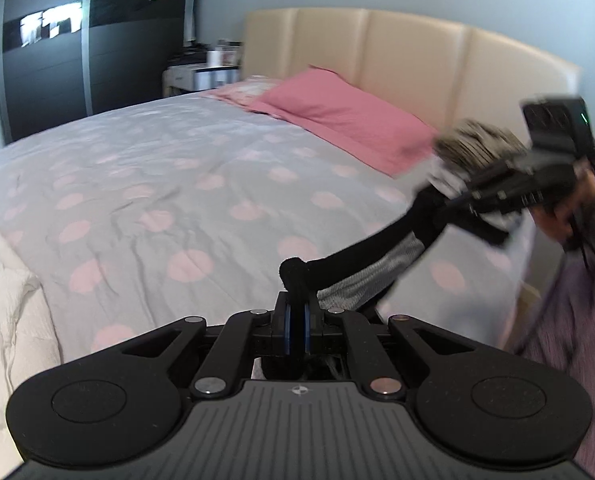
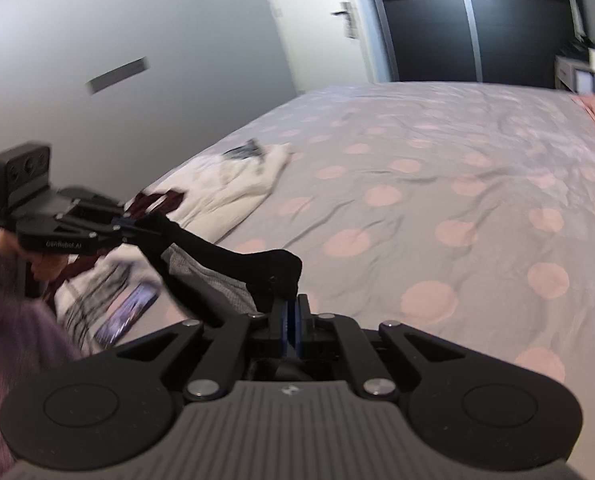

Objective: Fold clothes

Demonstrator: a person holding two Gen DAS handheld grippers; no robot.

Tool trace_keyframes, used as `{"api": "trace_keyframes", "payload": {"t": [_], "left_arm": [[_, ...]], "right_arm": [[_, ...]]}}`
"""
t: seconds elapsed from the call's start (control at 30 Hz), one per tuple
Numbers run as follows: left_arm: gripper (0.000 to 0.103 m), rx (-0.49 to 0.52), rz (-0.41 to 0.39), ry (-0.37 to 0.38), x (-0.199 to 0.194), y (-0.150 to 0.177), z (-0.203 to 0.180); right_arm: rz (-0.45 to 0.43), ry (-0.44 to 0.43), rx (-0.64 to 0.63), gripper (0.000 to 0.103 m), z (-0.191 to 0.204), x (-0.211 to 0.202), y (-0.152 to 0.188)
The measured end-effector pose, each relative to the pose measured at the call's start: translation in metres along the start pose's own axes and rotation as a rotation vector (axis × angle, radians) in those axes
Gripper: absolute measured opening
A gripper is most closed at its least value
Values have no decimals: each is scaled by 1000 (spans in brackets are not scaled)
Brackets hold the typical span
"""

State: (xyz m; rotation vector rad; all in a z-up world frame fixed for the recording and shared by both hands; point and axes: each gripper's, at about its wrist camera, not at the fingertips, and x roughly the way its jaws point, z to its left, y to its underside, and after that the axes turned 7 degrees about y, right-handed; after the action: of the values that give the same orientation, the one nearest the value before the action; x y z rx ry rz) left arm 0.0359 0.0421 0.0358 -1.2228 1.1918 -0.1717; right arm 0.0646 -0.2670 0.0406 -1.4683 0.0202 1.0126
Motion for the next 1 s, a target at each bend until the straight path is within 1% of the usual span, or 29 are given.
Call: {"api": "trace_keyframes", "payload": {"t": [0.13, 0.27, 0.43, 0.57, 0.67, 0.73, 0.83, 0.9, 1.0], "left_arm": [[4, 83, 84, 45, 0, 26, -25], [4, 146, 178, 79, 8, 54, -47], [4, 247, 271, 92, 30, 86, -69], [4, 349, 335, 84, 48, 111, -81], [4, 401, 364, 83, 57, 123, -86], [5, 417, 381, 83, 56, 129, -88], [6, 417, 383, 88, 49, 132, -88], [7, 401, 397, 118, 44, 131, -88], [9, 402, 413, 150, 37, 134, -90]], "right_arm": [[25, -58, -99, 4, 21, -19, 28], [112, -101, -237, 4, 45, -21, 61], [229, -86, -401, 4, 72, -1, 96], [290, -67, -495, 4, 83, 11, 113], [335, -53, -565, 5, 91, 21, 126], [362, -47, -609, 5, 97, 26, 134], [375, -58, -638, 13, 102, 24, 138], [388, -73, -638, 18, 103, 21, 139], [402, -91, -631, 18, 103, 15, 138]]}}
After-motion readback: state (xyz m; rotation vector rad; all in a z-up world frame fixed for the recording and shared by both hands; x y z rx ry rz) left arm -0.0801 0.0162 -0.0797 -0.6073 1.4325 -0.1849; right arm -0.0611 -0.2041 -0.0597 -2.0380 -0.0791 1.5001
